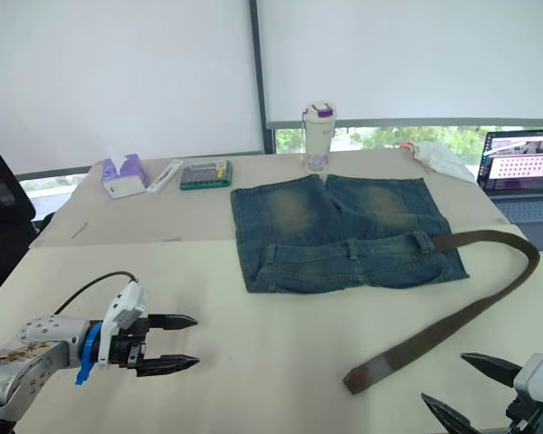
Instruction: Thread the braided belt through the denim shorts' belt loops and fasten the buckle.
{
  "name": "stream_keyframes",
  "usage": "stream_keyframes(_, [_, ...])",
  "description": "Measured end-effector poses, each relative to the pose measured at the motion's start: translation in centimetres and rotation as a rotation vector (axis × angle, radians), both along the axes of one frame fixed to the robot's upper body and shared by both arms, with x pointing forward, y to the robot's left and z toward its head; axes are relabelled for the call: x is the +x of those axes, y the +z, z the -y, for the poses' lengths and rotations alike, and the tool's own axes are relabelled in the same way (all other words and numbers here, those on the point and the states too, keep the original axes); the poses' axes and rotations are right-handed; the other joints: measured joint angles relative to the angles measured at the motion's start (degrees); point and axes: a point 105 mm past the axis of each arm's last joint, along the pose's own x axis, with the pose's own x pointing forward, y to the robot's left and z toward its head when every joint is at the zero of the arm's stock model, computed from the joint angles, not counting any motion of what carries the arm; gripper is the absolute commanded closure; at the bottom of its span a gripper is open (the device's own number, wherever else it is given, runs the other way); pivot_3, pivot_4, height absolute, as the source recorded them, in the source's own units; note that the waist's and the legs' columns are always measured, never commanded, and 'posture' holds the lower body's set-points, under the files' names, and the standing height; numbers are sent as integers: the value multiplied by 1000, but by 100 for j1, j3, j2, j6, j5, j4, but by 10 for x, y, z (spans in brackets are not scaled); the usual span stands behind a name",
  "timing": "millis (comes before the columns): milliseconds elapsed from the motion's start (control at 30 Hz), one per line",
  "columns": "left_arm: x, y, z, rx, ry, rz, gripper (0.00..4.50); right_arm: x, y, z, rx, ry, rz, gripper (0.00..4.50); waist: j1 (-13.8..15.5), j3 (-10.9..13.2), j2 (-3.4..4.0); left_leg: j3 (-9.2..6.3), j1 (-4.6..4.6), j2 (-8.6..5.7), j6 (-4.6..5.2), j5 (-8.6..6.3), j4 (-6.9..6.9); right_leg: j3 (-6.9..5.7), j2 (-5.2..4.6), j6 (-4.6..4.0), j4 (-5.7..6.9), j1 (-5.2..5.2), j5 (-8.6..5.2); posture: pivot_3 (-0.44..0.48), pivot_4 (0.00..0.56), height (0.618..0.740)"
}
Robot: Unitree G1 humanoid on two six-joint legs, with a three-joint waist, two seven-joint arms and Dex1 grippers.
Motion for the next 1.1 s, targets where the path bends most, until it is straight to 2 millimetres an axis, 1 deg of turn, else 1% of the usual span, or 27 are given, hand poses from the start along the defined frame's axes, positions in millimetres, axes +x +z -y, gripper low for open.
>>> stream_keyframes(33, [0, 0, 0, 0, 0, 0, 0, 0, 0, 0, 0, 0, 0, 16, 1, 0, 0, 0, 0, 0, 0, 0, 0, 0, 0, 0, 0, 0, 0, 0, 150, 740])
stream_keyframes(67, [5, 1, 4, -9, 0, 3, 0, -1, 0, 1, 5, -14, 5, 16, 28, 2, 2, 1, 1, 0, 0, 0, 0, 0, -1, 0, -1, 4, 0, 0, 150, 740])
stream_keyframes(100, [16, 8, 16, -40, -6, 39, 0, -1, -1, 0, 23, -29, 15, 16, 82, 3, 2, 1, -4, -1, -1, 1, 3, -7, -5, 1, -1, 9, -1, 0, 150, 740])
stream_keyframes(133, [32, 19, 37, -72, -26, 96, 0, 1, 0, -7, 52, -32, 38, 16, 192, 4, 6, 6, 6, 2, -5, 9, 16, -28, -17, 3, -5, 15, -1, 0, 150, 740])
stream_keyframes(167, [42, 30, 61, -101, -67, 153, 0, 3, 3, -19, 78, 0, 64, 16, 245, 2, 0, 19, 0, 9, -13, 26, 24, -28, -17, 13, -7, 11, 4, 0, 150, 740])
stream_keyframes(200, [46, 35, 79, -95, -107, 186, 0, 4, 6, -31, 91, 40, 84, 16, 256, -7, -9, 40, -9, 13, -14, 32, 22, -11, -14, 18, -7, 9, 13, 0, 150, 740])
stream_keyframes(233, [52, 34, 91, -49, -119, 199, 0, 4, 7, -37, 100, 55, 90, 16, 240, -9, -20, 47, -13, 13, -13, 31, 21, -4, -13, 12, -1, 14, 16, 0, 150, 740])
stream_keyframes(267, [63, 33, 103, 11, -117, 216, 0, 3, 6, -38, 107, 50, 85, 16, 227, -4, -30, 55, -18, 14, -7, 24, 18, 2, -13, 11, -3, 24, 16, 0, 150, 740])
stream_keyframes(300, [72, 34, 113, 29, -108, 238, 0, 2, 4, -38, 112, 41, 79, 16, 205, -4, -30, 63, -16, 12, 0, 20, 13, 10, -13, 17, -5, 23, 12, 0, 150, 740])
stream_keyframes(333, [77, 35, 121, 34, -112, 249, 0, 2, 3, -38, 116, 34, 75, 16, 187, -4, -29, 68, -16, 11, 6, 17, 12, 16, -12, 21, -9, 22, 9, 0, 150, 740])
stream_keyframes(400, [92, 37, 160, 54, -133, 272, 0, 3, 1, -42, 126, 32, 78, 16, 164, 0, -36, 74, -15, 4, 13, 13, 14, 21, -17, 35, -16, 30, 2, 0, 150, 740])
stream_keyframes(467, [100, 35, 195, 93, -159, 301, 0, 5, 0, -46, 132, 39, 90, 16, 162, 3, -42, 77, -16, 3, 16, 12, 15, 21, -17, 42, -27, 41, 2, 0, 150, 740])
stream_keyframes(533, [111, 30, 228, 145, -149, 330, 0, 5, -3, -49, 140, 26, 96, 16, 160, 5, -47, 79, -18, 3, 18, 11, 14, 20, -16, 45, -36, 44, 1, 0, 150, 740])
stream_keyframes(600, [119, 20, 253, 219, -145, 362, 0, 6, -6, -52, 136, 21, 96, 16, 135, 6, -49, 89, -18, 6, 20, 10, 13, 21, -14, 51, -44, 45, 0, 0, 150, 740])
stream_keyframes(633, [121, 15, 261, 259, -152, 398, 257, 7, -7, -53, 128, 13, 106, 4, 97, 7, -50, 95, -16, 9, 20, 10, 12, 25, -12, 53, -46, 44, -1, 0, 150, 740])
stream_keyframes(667, [125, 7, 265, 313, -151, 439, 543, 8, -7, -52, 116, 2, 116, 0, 64, 7, -51, 103, -15, 13, 20, 10, 11, 32, -9, 54, -46, 42, -2, 0, 150, 740])
stream_keyframes(733, [138, -11, 262, 440, -131, 526, 1230, 13, -8, -53, 90, -11, 138, 0, 15, 8, -51, 110, -11, 17, 20, 10, 10, 38, -5, 58, -46, 42, -3, 0, 150, 740])
stream_keyframes(767, [139, -12, 263, 447, -138, 549, 1488, 14, -9, -54, 88, -16, 145, 0, 18, 8, -52, 108, -10, 20, 19, 10, 10, 36, -5, 60, -46, 47, -5, 0, 150, 740])
stream_keyframes(833, [142, -15, 263, 469, -158, 581, 2215, 17, -9, -57, 82, -13, 161, 0, 34, 7, -55, 107, -5, 15, 21, 9, 11, 38, -6, 74, -51, 53, 0, 0, 150, 740])
stream_keyframes(933, [145, -19, 257, 477, -184, 612, 3214, 18, -11, -61, 92, -22, 167, 0, 16, 3, -67, 108, 0, 17, 20, 10, 12, 40, -4, 78, -51, 55, 2, 0, 150, 740])
stream_keyframes(967, [147, -19, 251, 478, -188, 611, 3534, 19, -11, -62, 88, -19, 166, 0, -14, 3, -68, 110, 1, 19, 20, 10, 12, 42, -3, 79, -50, 55, 3, 0, 150, 740])
stream_keyframes(1000, [151, -20, 242, 476, -182, 600, 3849, 21, -13, -64, 81, -17, 165, 0, -64, 3, -69, 112, 2, 23, 19, 10, 12, 45, 2, 79, -49, 53, 3, 0, 150, 740])
stream_keyframes(1033, [156, -20, 229, 472, -168, 588, 4209, 22, -13, -65, 69, -11, 168, 0, -118, 3, -70, 120, 8, 35, 15, 12, 12, 56, 19, 79, -46, 52, 3, 0, 150, 740])
stream_keyframes(1067, [162, -19, 212, 474, -144, 569, 4465, 26, -12, -65, 44, 0, 183, 0, -173, 2, -71, 129, 13, 51, 12, 13, 11, 61, 33, 79, -45, 52, 3, 0, 150, 740])
stream_keyframes(1100, [167, -18, 198, 471, -125, 548, 4465, 29, -12, -66, 9, 14, 196, 0, -227, 1, -71, 136, 19, 66, 5, 9, 11, 66, 50, 79, -44, 51, 3, 0, 150, 740])
